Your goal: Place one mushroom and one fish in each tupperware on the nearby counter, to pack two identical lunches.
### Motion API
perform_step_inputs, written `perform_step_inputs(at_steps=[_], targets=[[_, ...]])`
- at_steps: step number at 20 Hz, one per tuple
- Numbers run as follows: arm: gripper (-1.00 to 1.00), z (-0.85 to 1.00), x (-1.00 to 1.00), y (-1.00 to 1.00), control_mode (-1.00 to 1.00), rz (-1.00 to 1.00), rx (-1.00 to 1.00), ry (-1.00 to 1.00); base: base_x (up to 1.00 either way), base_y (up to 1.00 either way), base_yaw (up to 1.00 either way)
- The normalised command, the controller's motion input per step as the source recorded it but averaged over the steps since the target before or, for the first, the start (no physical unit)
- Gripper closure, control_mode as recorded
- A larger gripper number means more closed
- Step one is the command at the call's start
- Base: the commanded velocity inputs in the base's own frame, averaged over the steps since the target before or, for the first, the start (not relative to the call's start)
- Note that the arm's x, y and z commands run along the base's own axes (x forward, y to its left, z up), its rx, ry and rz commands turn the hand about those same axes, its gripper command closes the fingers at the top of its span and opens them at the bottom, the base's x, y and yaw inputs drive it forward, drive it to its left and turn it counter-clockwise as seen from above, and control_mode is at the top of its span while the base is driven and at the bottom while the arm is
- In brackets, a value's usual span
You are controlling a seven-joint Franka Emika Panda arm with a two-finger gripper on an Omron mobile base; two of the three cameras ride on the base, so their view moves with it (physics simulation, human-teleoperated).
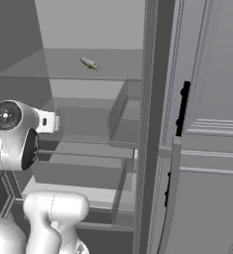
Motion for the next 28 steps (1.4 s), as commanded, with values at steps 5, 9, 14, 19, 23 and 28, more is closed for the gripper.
perform_step_inputs(at_steps=[5,9,14,19,23,28], targets=[[1.0,-0.06,-0.2,-0.01,1.0,0.08,0.01,0.0,-0.8,0.09,0.24],[1.0,0.0,0.0,0.0,1.0,0.0,0.0,0.0,-1.0,0.18,0.06],[1.0,0.0,0.0,0.0,1.0,0.0,0.0,0.0,-1.0,0.4,0.06],[1.0,0.0,0.0,0.0,1.0,0.0,0.0,0.0,-0.47,0.96,0.24],[1.0,0.0,0.0,0.0,1.0,0.0,0.0,0.0,0.21,1.0,0.48],[1.0,0.0,0.0,0.0,1.0,0.0,0.0,0.0,0.55,1.0,0.49]])
